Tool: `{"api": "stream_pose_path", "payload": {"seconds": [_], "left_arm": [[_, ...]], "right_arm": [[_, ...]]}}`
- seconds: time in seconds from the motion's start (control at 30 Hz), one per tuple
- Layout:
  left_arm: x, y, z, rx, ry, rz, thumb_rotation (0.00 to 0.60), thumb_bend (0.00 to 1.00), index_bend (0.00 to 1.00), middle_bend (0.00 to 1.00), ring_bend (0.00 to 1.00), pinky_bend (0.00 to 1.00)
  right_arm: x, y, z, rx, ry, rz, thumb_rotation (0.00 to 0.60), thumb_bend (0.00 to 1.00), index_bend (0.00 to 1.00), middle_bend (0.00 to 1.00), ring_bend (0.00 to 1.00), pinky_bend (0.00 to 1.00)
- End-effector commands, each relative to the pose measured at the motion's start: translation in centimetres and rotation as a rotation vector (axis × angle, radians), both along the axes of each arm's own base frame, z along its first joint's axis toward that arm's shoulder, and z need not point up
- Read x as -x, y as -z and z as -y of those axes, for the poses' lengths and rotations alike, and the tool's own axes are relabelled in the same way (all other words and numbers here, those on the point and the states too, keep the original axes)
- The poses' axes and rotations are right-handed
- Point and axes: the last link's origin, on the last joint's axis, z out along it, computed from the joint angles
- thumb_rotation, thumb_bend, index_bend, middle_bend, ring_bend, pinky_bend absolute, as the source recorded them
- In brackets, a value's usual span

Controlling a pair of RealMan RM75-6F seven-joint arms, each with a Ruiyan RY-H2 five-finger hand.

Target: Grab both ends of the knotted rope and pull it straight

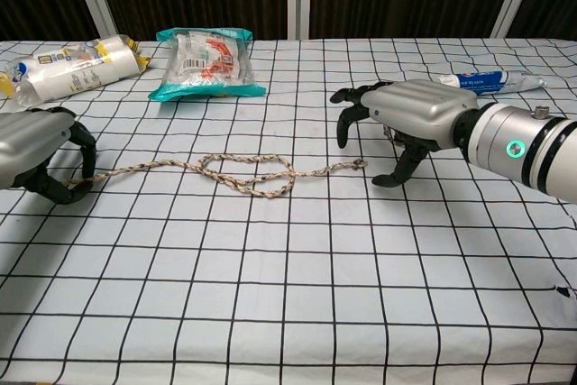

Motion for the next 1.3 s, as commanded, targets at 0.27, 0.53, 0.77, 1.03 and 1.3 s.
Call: {"api": "stream_pose_path", "payload": {"seconds": [0.27, 0.53, 0.77, 1.03, 1.3], "left_arm": [[0.1, 0.0, -0.1, -0.001, -0.002, 0.001, 0.6, 0.37, 0.58, 0.26, 0.0, 0.06], [0.1, -0.1, -0.2, 0.0, -0.009, 0.009, 0.6, 0.37, 0.58, 0.26, 0.0, 0.06], [0.4, -0.2, -0.2, -0.004, -0.015, 0.008, 0.6, 0.37, 0.58, 0.26, 0.0, 0.06], [0.5, -0.4, -0.2, -0.006, -0.016, 0.007, 0.6, 0.37, 0.58, 0.26, 0.0, 0.06], [0.7, -0.5, -0.2, -0.005, -0.018, 0.007, 0.6, 0.37, 0.58, 0.26, 0.0, 0.06]], "right_arm": [[-0.9, 2.0, 0.8, -0.009, 0.001, 0.033, 0.6, 0.22, 0.42, 0.02, 0.0, 0.0], [-1.1, 3.5, 0.9, 0.002, -0.01, 0.048, 0.6, 0.25, 0.46, 0.04, 0.0, 0.0], [-1.2, 4.1, 1.0, 0.037, -0.035, 0.066, 0.6, 0.27, 0.5, 0.08, 0.0, 0.0], [-1.6, 4.6, 1.2, 0.047, -0.05, 0.073, 0.6, 0.29, 0.54, 0.1, 0.0, 0.0], [-1.5, 5.0, 1.3, 0.045, -0.042, 0.064, 0.6, 0.29, 0.54, 0.11, 0.0, 0.0]]}}
